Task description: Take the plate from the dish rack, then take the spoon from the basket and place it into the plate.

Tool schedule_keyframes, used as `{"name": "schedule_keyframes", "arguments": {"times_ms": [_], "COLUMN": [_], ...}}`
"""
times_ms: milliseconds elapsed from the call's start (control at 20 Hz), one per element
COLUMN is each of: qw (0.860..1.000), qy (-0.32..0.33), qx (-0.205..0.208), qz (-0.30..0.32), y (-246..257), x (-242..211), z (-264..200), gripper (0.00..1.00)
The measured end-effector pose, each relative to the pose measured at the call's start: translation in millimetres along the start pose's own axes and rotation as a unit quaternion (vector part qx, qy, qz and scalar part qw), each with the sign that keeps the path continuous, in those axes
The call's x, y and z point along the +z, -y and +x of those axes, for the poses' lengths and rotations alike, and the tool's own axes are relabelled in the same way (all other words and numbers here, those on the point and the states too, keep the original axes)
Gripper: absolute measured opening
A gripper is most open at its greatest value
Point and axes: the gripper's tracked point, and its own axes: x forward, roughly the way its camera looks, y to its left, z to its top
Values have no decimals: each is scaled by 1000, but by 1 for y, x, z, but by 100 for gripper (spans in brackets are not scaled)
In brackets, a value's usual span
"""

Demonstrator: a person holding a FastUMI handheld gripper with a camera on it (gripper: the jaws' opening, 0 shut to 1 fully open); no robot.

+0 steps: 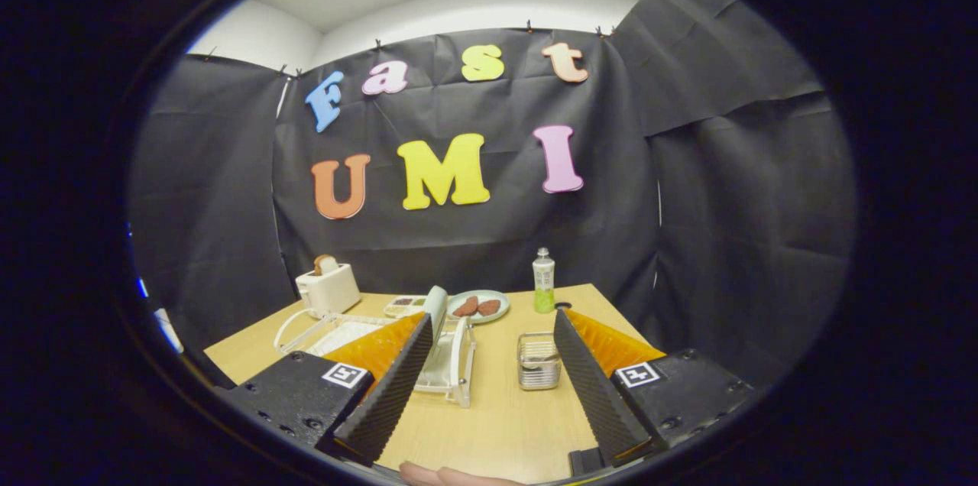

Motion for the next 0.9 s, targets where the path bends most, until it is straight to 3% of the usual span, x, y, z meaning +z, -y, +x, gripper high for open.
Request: {"name": "schedule_keyframes", "arguments": {"times_ms": [250, 500, 700, 900], "qw": [998, 990, 974, 953], "qy": [-48, -122, -216, -291], "qx": [12, 4, 20, 8], "qz": [-34, -72, -68, -84], "y": [-22, -41, -66, -82], "x": [28, 27, 12, -5], "z": [61, 128, 181, 231], "gripper": [100, 100, 100, 100]}}
